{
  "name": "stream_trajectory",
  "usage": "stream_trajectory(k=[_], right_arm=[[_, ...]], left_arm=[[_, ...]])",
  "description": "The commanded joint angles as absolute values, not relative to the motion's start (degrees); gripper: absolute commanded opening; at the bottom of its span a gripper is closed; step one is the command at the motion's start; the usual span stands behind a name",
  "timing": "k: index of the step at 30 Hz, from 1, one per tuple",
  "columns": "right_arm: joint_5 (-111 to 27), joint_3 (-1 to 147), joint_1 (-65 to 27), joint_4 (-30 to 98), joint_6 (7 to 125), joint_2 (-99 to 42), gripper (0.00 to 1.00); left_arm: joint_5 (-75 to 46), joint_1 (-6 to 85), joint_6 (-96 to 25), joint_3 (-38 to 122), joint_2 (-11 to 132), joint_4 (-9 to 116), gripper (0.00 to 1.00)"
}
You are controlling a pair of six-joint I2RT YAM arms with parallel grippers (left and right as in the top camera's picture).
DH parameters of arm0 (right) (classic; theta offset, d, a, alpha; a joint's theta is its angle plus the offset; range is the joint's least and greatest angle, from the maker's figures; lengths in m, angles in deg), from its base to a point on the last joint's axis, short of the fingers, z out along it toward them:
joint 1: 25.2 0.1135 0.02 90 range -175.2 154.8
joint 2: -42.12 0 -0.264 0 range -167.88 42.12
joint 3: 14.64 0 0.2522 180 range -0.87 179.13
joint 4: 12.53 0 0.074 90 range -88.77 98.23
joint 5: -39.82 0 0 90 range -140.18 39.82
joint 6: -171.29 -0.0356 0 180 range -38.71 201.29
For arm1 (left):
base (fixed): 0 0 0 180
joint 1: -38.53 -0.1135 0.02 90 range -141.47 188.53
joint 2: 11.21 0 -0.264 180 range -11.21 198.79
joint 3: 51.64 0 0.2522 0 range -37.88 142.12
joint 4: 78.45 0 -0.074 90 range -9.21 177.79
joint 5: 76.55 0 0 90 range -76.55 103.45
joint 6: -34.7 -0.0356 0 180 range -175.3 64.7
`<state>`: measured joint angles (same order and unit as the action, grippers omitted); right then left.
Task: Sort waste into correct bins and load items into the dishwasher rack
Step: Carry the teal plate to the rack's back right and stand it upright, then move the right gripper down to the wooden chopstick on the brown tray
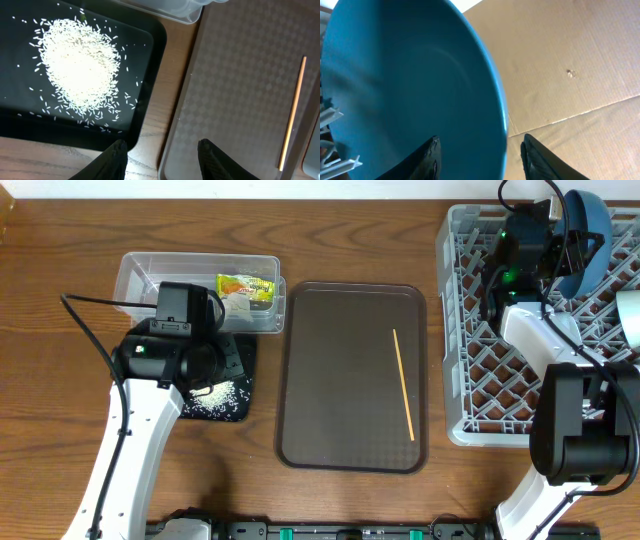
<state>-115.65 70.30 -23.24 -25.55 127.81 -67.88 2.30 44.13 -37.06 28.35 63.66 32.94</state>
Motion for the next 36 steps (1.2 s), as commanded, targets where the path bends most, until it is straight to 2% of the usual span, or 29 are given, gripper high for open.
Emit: stream_trajectory(k=[1, 8, 10, 14, 20, 26, 31, 36], right_arm=[[-116.52, 70.72, -21.51, -25.77, 125.32, -63.46, 0.53], [-115.98, 70.72, -19.26, -23.23, 124.00, -56.54, 0.56], [-115.96, 70.72, -18.43, -18.36, 120.38, -55.53, 0.56], [-113.57, 70.72, -15.59, -0.59, 105.21, -54.48, 0.54], [-90.65, 70.72, -10.06, 22.60, 83.26, -51.88, 0.58], [-70.91, 70.72, -4.73, 31.36, 73.34, -47.42, 0.52], [-61.95, 70.70, -0.31, 38.27, 69.36, -46.90, 0.55], [-60.94, 70.61, 1.94, 46.80, 59.29, -48.36, 0.57]], left_arm=[[3.04, 43.85, -36.71, 29.08, 64.64, 32.94, 0.49], [3.04, 43.83, -36.75, 29.08, 64.82, 32.94, 0.49], [3.04, 43.83, -36.75, 29.08, 64.82, 32.94, 0.49], [3.04, 43.85, -36.75, 29.08, 64.82, 32.76, 0.49], [3.04, 43.85, -36.75, 29.10, 64.82, 32.21, 0.49], [3.04, 43.85, -36.75, 29.08, 64.82, 31.69, 0.49], [3.04, 43.85, -36.75, 29.10, 64.82, 31.71, 0.49], [3.04, 43.85, -36.75, 29.10, 64.82, 31.71, 0.49]])
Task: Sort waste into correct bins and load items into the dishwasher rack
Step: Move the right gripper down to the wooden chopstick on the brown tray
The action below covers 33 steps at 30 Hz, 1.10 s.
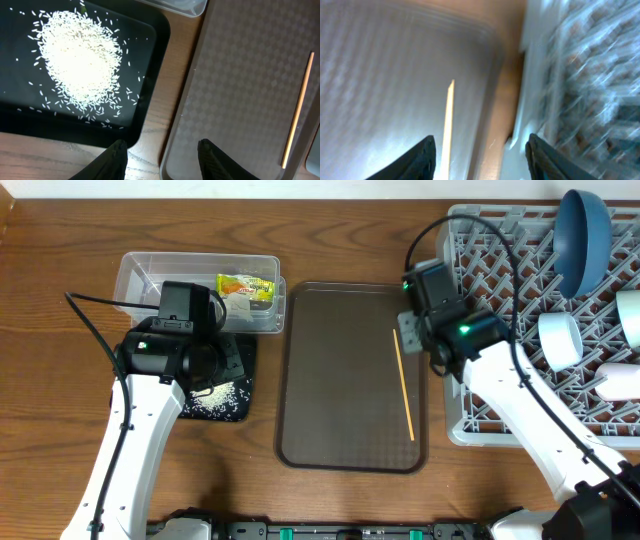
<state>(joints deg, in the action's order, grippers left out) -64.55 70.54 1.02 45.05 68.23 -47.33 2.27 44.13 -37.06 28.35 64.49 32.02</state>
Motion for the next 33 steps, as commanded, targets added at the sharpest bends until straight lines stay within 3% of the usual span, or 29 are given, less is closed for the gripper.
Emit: stream_trajectory(k=[1, 28, 33], right_arm=[[-60.29, 70.59, 2.25, 48.37, 57.19, -48.89, 0.57], [-55.65, 70.56, 4.85, 55.32, 52.60, -69.91, 0.56], [-52.59, 70.56, 4.85, 55.21, 52.66, -72.19, 0.48]], left_arm=[[3.04, 43.85, -36.75, 29.08, 64.82, 31.71, 0.49], [3.04, 43.85, -36.75, 29.08, 64.82, 31.71, 0.49], [3.04, 43.85, -36.75, 29.10, 64.82, 31.71, 0.49]])
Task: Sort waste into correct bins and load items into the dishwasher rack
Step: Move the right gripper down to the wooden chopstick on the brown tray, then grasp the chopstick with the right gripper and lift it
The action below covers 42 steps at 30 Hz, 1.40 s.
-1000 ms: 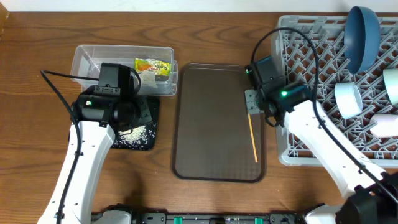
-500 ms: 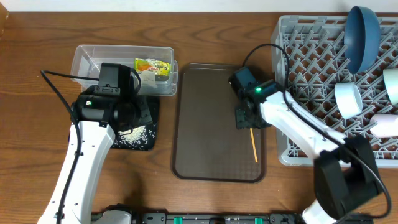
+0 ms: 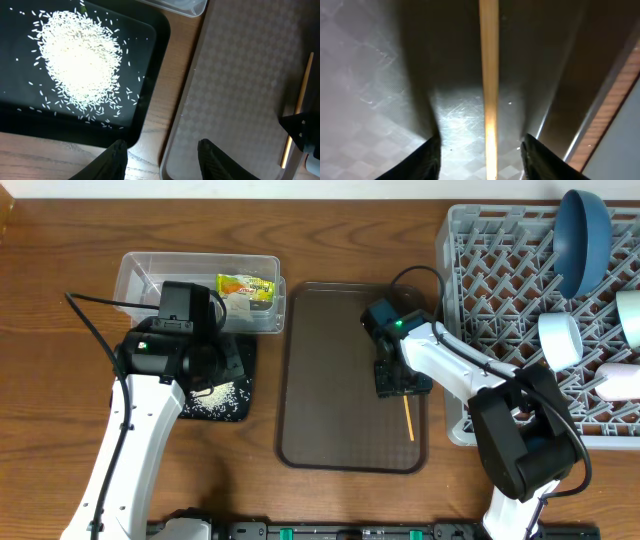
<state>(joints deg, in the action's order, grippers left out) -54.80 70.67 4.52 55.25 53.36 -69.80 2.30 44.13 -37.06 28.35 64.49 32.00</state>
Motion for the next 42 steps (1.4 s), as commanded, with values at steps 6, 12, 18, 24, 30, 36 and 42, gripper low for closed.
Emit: stream_trajectory(k=[6, 12, 18, 24, 30, 36, 42], right_arm=[[-46.30, 70.56, 4.85, 54.10, 55.68, -72.40, 0.38], [-45.16, 70.56, 4.85, 53.94, 55.64, -72.40, 0.23], [-45.20, 70.56, 4.85, 53.94, 55.64, -72.40, 0.08], [-45.20, 70.56, 4.85, 53.94, 55.64, -72.40, 0.01], [-43.72, 70.74, 4.76, 53.99, 55.64, -71.70, 0.01], [-43.94, 71.79, 3.01, 54.66, 58.15, -64.69, 0.01], [-44.83, 71.94, -2.23, 55.32, 62.74, -52.60, 0.01]], left_arm=[[3.04, 43.85, -36.75, 29.08, 64.82, 31.71, 0.49], [3.04, 43.85, -36.75, 29.08, 64.82, 31.71, 0.49], [3.04, 43.85, -36.75, 29.08, 64.82, 31.71, 0.49], [3.04, 43.85, -36.75, 29.10, 64.82, 31.71, 0.49], [3.04, 43.83, -36.75, 29.10, 64.82, 31.71, 0.49], [3.04, 43.85, -36.75, 29.08, 64.82, 31.71, 0.49], [3.04, 43.85, -36.75, 29.10, 64.82, 31.82, 0.49]])
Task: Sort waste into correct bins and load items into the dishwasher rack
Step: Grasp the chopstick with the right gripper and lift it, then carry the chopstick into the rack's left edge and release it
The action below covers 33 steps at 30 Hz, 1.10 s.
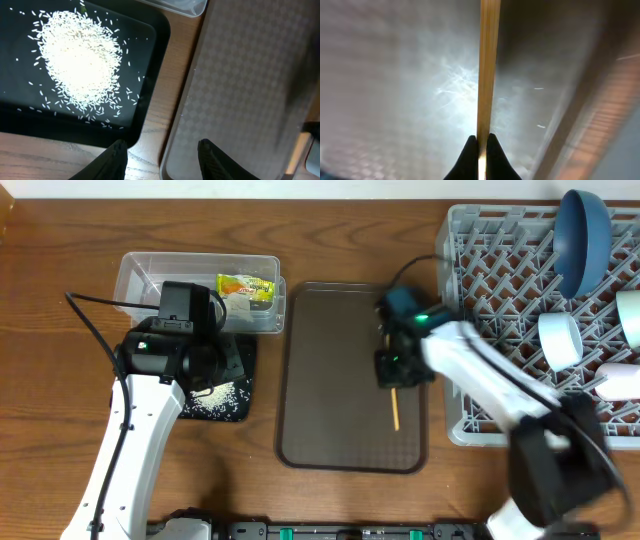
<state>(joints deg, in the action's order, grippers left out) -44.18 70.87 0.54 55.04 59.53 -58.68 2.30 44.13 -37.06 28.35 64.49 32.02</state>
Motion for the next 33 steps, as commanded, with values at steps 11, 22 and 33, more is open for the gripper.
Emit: stream_trajectory(k=[11, 22, 33], right_arm=[[-50.91, 71.77, -16.84, 60.15, 68.79, -43.47, 0.01], [-52.00, 71.29, -19.57, 62.84, 73.43, -46.42, 0.01], [-53.38, 70.08, -19.57, 61.70, 73.67, -47.09, 0.06]], left_arm=[[3.04, 43.85, -36.75, 29.08, 64.82, 31.95, 0.49], [3.04, 43.85, -36.75, 29.08, 64.82, 32.35, 0.49], [3.04, 43.85, -36.75, 29.10, 64.82, 32.41, 0.49]])
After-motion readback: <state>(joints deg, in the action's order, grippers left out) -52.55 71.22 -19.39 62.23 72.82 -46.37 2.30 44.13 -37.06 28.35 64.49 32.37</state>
